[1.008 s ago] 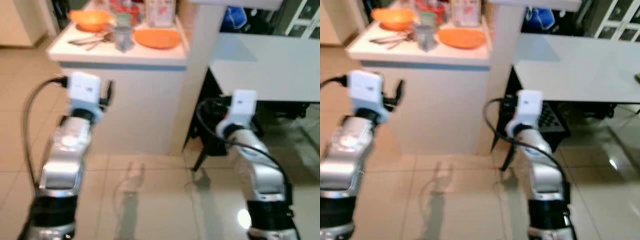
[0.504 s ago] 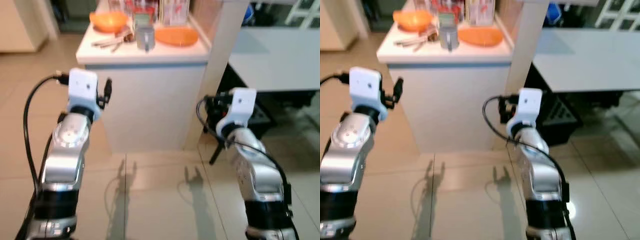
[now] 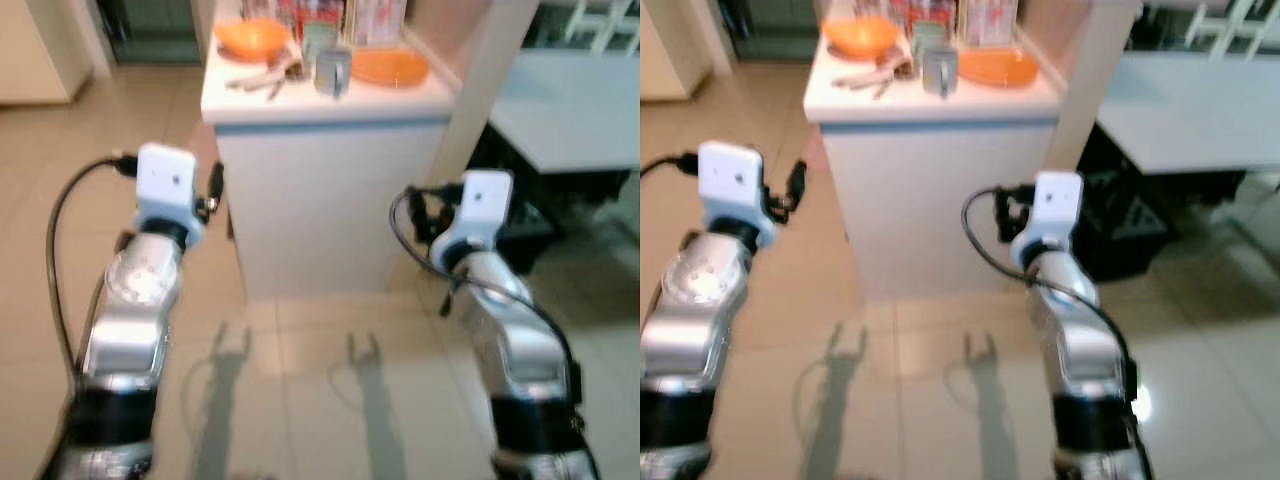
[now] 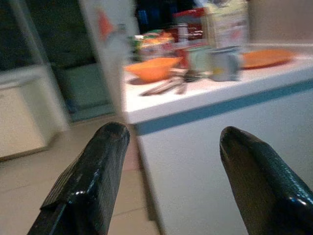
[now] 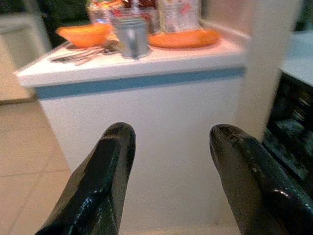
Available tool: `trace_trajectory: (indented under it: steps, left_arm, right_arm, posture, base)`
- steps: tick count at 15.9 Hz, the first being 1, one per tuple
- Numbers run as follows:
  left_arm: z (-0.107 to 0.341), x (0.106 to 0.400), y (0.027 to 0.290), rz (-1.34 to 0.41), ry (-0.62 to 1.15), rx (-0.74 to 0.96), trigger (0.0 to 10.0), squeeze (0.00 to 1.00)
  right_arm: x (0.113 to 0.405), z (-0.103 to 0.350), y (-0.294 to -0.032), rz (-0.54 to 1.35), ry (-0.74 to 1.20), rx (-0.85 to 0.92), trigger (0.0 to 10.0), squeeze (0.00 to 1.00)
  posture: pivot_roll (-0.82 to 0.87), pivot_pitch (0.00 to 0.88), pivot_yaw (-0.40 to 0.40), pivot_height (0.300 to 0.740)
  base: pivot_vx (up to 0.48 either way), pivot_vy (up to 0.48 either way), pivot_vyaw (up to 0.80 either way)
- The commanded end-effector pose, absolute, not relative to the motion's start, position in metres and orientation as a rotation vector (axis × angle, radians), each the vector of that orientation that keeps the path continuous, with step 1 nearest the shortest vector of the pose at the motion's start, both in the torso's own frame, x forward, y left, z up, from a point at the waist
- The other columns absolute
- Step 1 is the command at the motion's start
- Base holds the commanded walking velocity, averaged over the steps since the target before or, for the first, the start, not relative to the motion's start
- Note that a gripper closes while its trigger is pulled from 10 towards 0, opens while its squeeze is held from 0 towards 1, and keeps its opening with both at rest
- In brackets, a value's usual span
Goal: Setting the table
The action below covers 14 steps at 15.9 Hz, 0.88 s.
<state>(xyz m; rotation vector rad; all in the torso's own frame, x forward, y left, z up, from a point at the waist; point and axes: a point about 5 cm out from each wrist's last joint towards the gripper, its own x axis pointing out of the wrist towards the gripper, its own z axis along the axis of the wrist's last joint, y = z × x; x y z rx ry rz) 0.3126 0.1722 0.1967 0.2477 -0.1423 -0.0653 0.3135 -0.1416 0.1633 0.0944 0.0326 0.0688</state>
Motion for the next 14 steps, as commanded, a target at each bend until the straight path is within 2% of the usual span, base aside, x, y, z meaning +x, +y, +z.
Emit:
trace_trajectory:
  steps: [1, 9, 14]
  left_arm:
    - [0.2004, 0.3109, 0.1746, -0.059, -0.153, 0.261, 10.0, 0.00]
    - [0.1963, 0.3090, 0.1759, -0.059, -0.145, 0.267, 10.0, 0.00]
    - [0.1995, 0.3137, 0.1711, -0.068, -0.154, 0.269, 10.0, 0.00]
  right_arm:
    - [0.3141, 0.1669, -0.1415, 0.070, 0.023, 0.106, 10.0, 0.00]
    - [0.3171, 0.1668, -0.1407, 0.066, 0.024, 0.111, 10.0, 0.00]
    - [0.3199, 0.1678, -0.1420, 0.068, 0.017, 0.115, 10.0, 0.00]
  posture:
    - [0.06, 0.000, -0.044, 0.740]
    - [0.07, 0.000, -0.050, 0.740]
    - [0.08, 0.000, -0.045, 0.740]
  base:
    - [0.000, 0.420, -0.52]
    - [0.000, 0.421, -0.54]
    - [0.000, 0.420, -0.80]
